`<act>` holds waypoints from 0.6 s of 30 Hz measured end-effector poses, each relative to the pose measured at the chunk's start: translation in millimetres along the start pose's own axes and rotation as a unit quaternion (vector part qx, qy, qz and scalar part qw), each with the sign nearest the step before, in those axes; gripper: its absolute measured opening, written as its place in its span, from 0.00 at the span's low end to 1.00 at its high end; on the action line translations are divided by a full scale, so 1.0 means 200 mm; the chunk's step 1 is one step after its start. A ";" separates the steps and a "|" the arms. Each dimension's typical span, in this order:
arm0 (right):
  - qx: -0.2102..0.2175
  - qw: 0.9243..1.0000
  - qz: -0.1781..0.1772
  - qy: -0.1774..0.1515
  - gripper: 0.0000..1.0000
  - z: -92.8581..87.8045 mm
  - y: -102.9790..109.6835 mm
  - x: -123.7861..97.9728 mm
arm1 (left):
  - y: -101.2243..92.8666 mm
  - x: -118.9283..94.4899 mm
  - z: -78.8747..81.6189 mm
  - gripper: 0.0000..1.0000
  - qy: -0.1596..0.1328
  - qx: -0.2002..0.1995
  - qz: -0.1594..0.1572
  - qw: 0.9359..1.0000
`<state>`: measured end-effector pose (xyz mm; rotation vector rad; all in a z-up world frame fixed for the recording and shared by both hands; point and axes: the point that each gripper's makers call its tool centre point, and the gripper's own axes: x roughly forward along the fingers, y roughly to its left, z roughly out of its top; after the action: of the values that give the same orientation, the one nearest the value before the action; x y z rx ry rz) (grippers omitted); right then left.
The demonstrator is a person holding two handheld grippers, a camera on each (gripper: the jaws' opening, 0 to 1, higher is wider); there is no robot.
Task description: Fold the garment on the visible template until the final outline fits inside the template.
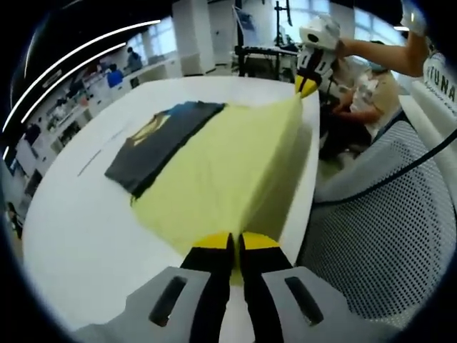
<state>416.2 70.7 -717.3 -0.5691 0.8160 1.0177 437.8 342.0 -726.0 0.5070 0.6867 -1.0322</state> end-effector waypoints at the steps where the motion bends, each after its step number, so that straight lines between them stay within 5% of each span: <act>1: 0.000 1.000 0.001 -0.001 0.00 0.01 0.01 0.00 | 0.00 -0.01 0.00 0.01 0.000 0.000 0.000 1.000; 18: -0.004 1.000 0.008 -0.008 0.00 0.06 0.07 -0.09 | -0.05 -0.10 0.03 0.01 0.017 -0.018 -0.016 1.000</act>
<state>401.3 76.1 -696.4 -0.5606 0.8040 1.0395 423.2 346.4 -707.7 0.4855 0.7444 -1.0406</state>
